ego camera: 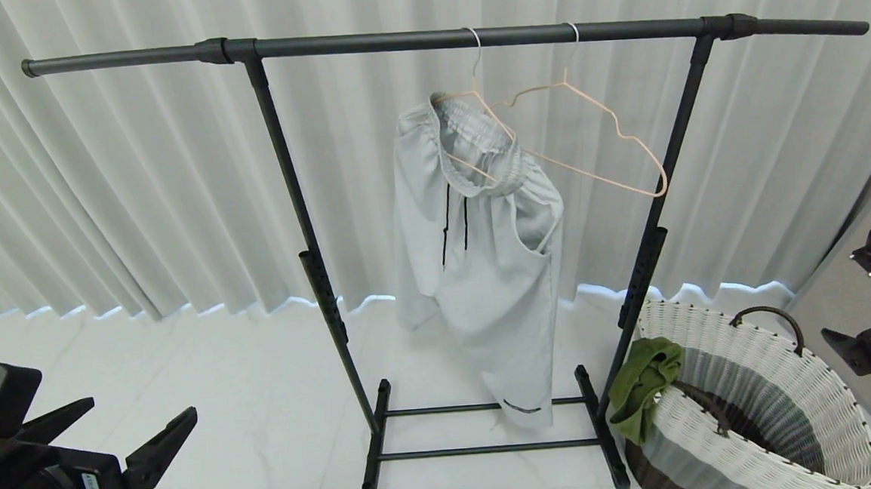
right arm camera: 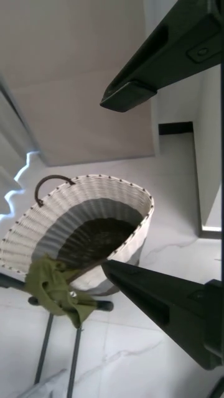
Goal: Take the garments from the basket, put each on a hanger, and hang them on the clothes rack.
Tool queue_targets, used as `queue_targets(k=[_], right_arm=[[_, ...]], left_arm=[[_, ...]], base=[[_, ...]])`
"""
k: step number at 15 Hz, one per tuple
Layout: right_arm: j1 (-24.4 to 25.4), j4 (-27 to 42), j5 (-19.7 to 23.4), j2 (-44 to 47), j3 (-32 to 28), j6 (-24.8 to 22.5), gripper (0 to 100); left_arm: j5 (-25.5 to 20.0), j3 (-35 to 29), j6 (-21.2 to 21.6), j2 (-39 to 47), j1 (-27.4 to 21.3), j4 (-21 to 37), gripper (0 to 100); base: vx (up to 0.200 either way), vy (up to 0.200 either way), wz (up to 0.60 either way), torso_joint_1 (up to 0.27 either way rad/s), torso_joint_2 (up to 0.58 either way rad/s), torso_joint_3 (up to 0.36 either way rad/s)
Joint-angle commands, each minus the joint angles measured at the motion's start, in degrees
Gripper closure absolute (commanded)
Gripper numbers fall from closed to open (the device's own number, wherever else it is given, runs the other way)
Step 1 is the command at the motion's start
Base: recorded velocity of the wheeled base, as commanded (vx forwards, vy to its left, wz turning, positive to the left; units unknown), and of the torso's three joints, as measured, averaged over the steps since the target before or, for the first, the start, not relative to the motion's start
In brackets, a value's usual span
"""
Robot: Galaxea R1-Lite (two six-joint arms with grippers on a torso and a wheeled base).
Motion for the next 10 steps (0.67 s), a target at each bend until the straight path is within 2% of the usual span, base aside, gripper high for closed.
queue_targets(k=[1,4,10], right_arm=[[-0.1,0.0,0.0,0.2,0.3,-0.1,0],[-0.7,0.0,0.0,0.2,1.8,-0.6,0],[-0.8,0.2,0.1,0.5,2.0,-2.6,0]], left_arm=[[0.7,0.3,-0.3,0.5,0.0,0.0,0],[1.0,1.9,-0.1,0.7,-0.2,0.0,0],[1.0,-0.1,0.1,1.7,-0.2,-0.1,0]], base=[[0.0,0.0,0.0,-0.212,0.49,0.276],[0.0,0.0,0.0,-0.203,0.49,0.286],[0.0,0.0,0.0,-0.186,0.48,0.29]])
